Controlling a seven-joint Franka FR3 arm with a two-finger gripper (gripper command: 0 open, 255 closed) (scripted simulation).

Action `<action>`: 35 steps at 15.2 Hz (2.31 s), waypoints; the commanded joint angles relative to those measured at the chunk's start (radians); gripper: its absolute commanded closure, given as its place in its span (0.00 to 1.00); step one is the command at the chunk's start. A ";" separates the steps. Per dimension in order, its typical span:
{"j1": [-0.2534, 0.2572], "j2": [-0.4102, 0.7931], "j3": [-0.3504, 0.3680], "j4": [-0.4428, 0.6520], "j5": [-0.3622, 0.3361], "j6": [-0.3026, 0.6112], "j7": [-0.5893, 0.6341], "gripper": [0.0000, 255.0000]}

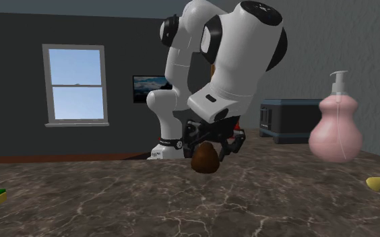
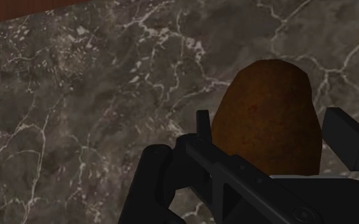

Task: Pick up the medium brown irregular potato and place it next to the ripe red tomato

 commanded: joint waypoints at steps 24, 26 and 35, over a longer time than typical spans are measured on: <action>-0.001 -0.082 -0.013 0.220 -0.027 -0.298 0.004 1.00; 0.031 -0.153 -0.002 0.124 -0.028 -0.270 0.046 1.00; 0.145 -0.422 0.073 -0.212 0.001 -0.187 0.244 1.00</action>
